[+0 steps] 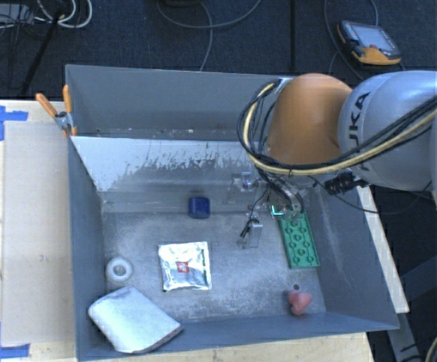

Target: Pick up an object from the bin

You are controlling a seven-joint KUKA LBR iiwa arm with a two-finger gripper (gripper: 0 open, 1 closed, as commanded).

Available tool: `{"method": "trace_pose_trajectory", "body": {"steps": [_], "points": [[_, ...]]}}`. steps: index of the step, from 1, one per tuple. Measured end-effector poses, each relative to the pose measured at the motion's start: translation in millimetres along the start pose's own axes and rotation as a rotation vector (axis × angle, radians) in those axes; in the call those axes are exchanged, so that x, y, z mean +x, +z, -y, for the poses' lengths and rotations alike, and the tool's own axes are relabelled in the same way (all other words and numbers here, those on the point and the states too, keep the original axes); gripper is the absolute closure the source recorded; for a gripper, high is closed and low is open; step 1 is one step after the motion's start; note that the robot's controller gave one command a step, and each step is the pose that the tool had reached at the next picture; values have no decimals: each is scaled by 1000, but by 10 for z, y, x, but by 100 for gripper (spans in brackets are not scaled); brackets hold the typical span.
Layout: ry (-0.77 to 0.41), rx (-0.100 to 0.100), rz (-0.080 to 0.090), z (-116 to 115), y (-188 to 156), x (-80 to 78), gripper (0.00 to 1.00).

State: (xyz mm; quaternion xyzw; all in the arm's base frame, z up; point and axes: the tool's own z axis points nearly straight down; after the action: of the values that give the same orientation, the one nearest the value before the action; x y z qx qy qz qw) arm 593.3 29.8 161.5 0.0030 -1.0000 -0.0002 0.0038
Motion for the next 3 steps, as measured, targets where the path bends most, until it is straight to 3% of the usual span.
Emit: {"method": "trace_pose_trajectory", "body": {"steps": [1, 2, 3], "points": [[39, 2, 2, 711, 947, -134, 0], [-111, 2, 5, 1287, 924, 163, 0], [-110, -1, 6, 1274, 920, 158, 100]]}}
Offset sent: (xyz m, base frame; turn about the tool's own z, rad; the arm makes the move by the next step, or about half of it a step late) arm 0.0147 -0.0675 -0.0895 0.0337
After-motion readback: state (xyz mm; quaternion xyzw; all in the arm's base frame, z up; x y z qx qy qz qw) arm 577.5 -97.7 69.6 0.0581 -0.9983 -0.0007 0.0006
